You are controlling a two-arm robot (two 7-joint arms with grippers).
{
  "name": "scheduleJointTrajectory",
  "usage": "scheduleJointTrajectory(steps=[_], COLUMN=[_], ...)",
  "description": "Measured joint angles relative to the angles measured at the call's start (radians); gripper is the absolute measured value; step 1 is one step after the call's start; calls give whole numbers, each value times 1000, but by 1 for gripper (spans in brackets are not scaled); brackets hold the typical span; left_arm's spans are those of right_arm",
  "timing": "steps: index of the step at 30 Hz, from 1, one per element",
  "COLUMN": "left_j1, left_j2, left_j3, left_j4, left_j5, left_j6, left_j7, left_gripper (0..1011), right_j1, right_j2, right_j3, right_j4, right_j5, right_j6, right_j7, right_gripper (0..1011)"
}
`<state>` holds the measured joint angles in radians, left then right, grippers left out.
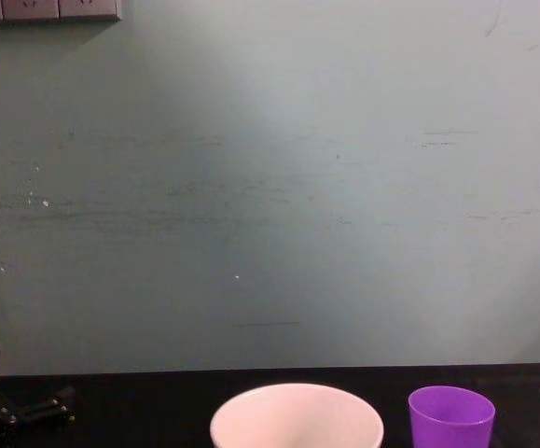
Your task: Pick up the cup and pour the mung beans from the cup into the bowl.
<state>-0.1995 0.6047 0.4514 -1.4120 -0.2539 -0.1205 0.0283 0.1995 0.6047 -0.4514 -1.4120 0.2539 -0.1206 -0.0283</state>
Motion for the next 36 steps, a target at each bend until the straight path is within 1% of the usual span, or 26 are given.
scheduleJointTrajectory(steps=[21,29,33,36], left_j1=[0,0,0,0], left_j2=[0,0,0,0], left_j3=[0,0,0,0], left_j4=[0,0,0,0], left_j5=[0,0,0,0], left_j6=[0,0,0,0], left_j7=[0,0,0,0], left_gripper=[1000,1000,1000,1000], right_j1=[-1,-53,-83,-91], right_j2=[0,-6,-23,-34], right_j3=[1,-3,-11,-15], right_j4=[-1,-53,-71,-75], right_j5=[0,-20,-20,-15], right_j6=[0,32,25,22], right_j7=[0,17,46,64], right_gripper=[1003,1003,1003,1003])
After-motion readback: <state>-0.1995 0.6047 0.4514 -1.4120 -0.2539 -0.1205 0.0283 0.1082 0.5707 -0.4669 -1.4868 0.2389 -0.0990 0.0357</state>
